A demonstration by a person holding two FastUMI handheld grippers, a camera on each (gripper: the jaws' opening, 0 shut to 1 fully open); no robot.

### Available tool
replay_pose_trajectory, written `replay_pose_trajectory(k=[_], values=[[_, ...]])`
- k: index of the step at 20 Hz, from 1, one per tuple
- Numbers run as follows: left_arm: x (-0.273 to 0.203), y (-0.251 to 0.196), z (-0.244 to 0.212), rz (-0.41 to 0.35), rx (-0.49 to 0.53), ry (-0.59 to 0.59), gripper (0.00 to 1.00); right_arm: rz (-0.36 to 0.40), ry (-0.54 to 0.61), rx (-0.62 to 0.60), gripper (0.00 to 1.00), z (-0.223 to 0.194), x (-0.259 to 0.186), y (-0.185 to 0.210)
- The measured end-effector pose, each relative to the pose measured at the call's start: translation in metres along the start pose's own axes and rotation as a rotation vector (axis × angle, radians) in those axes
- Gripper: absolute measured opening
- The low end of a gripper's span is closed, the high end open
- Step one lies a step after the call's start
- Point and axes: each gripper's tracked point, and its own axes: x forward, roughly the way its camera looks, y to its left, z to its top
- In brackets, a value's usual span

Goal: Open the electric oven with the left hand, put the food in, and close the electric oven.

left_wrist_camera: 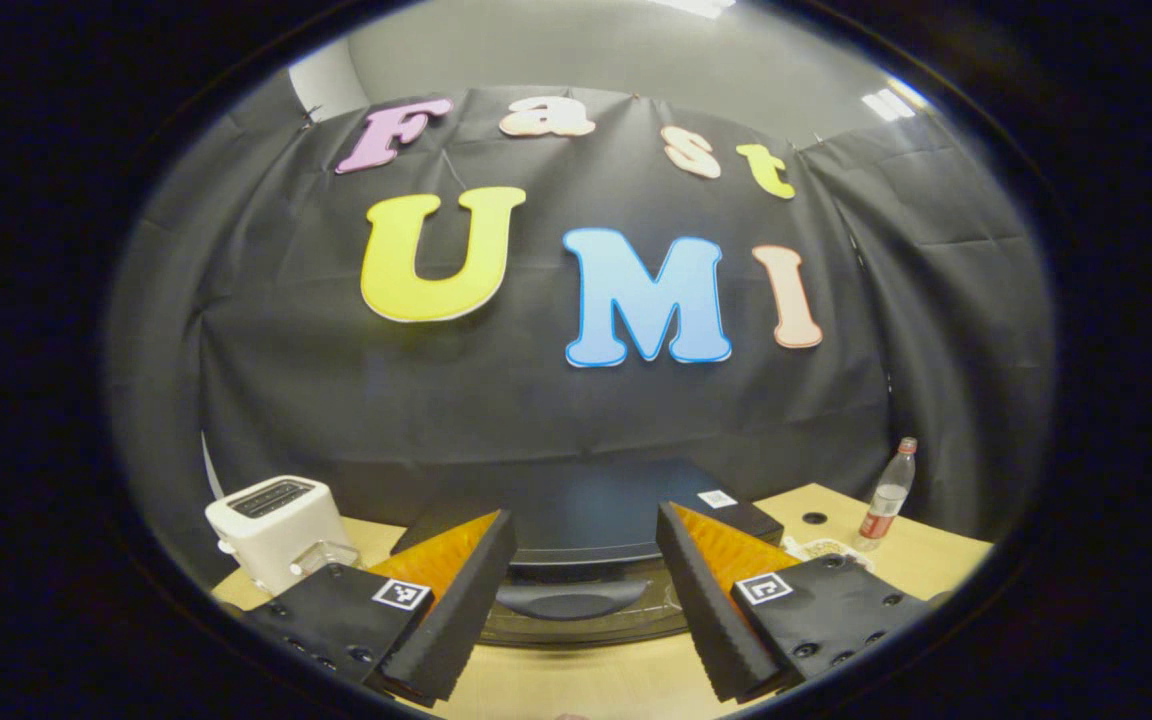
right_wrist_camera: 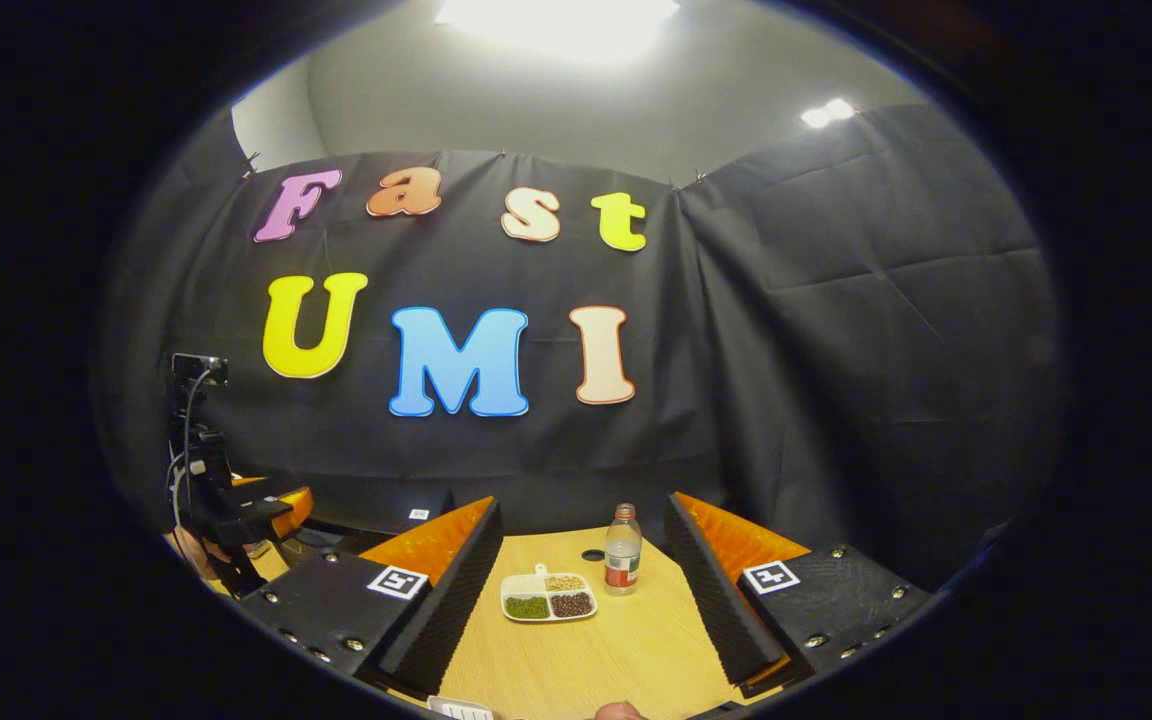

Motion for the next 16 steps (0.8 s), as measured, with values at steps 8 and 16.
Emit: replay_pose_trajectory(k=[8,16], values=[[0.038,0.009,-0.056,0.000,-0.021,0.091,1.00,-0.042,0.016,-0.043,0.99,0.000,0.000,0.001],[0.036,0.008,-0.068,0.021,0.002,0.082,0.98,0.013,0.005,-0.056,0.99,0.009,0.002,0.013]])
